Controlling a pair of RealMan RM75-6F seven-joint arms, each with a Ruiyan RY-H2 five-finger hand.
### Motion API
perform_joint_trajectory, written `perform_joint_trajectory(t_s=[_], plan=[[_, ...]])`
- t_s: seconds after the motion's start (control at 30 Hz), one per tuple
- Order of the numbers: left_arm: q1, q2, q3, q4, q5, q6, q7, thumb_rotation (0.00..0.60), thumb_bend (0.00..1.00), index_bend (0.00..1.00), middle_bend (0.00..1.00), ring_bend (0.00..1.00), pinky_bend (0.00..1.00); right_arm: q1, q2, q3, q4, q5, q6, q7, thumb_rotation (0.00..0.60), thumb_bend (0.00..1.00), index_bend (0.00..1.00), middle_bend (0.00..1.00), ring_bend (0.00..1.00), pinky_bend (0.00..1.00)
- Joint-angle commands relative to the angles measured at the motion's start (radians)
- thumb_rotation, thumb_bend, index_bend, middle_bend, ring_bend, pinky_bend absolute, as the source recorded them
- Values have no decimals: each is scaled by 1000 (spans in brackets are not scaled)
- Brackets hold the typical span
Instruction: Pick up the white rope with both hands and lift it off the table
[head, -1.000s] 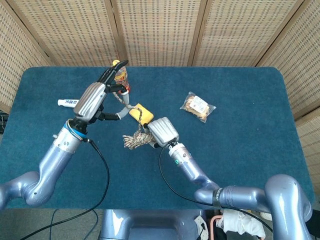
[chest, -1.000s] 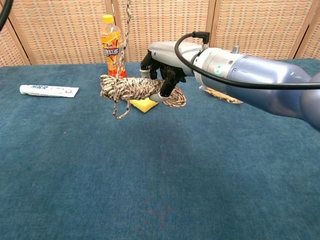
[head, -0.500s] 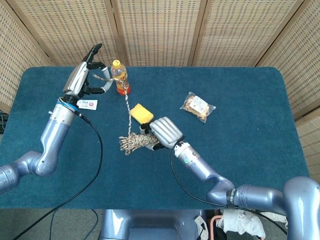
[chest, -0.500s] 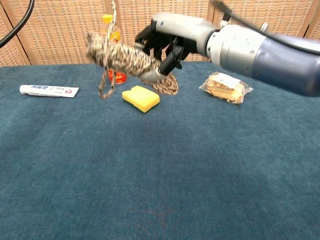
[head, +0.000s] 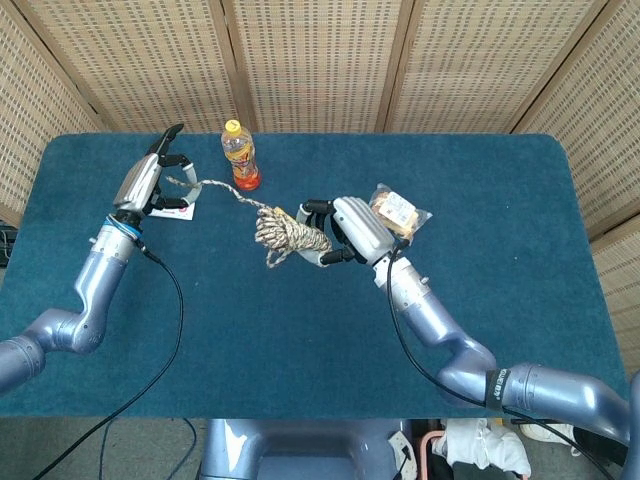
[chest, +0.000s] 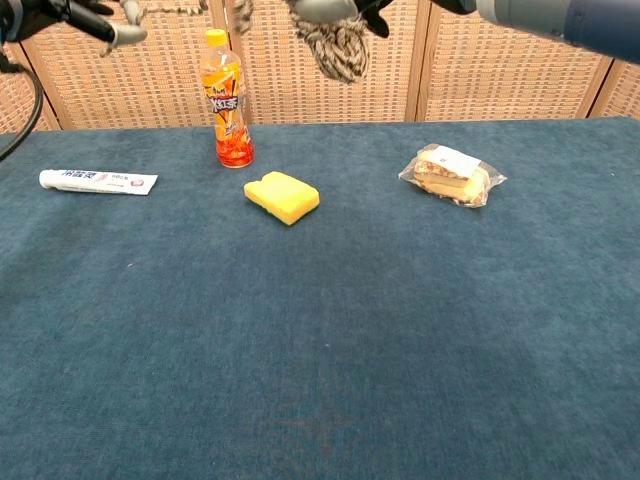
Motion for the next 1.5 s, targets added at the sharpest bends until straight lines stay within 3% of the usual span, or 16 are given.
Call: perform_joint_trajectory(t_s=[0.03,0.2,0.27,0.53,0.97,1.03,1.17,1.2,1.37,1.5], plan=[[22,-25,34,29,52,17,-25,600,625,832,0,0,0,-5,13,37,-19,83,-3,-9,600,964,681,809,594,752],[59,-49,99,74,160,63,-55,600,625,833,0,0,0,-6,19,50,-6,173,4,-61,600,964,681,810,594,751],[85,-53,152,103,232,106,-26,600,625,833,0,0,0,-5,19,48,9,219,6,-93,600,964,681,810,594,751],[128,-86,238,185,368,223,70,600,625,832,0,0,0,5,20,50,4,316,12,-178,600,966,681,810,594,752],[136,-75,249,161,407,255,116,600,624,818,0,0,0,4,22,42,-20,342,19,-236,600,966,681,810,594,752],[137,-68,249,149,411,258,116,600,544,682,0,0,0,2,22,40,-22,336,21,-238,600,966,681,810,594,751],[142,-49,244,112,401,255,102,600,52,78,0,0,0,-3,19,38,-25,321,21,-234,600,966,681,810,594,752],[146,-39,241,97,397,258,98,600,4,7,0,0,0,-4,18,38,-25,315,20,-230,600,966,681,810,594,752],[201,44,215,-19,363,332,131,600,0,0,0,0,0,-12,21,29,-26,276,22,-231,600,966,681,810,594,752],[281,165,185,-178,285,410,267,600,0,0,0,0,0,-21,25,9,-26,242,21,-241,600,966,681,810,594,752]])
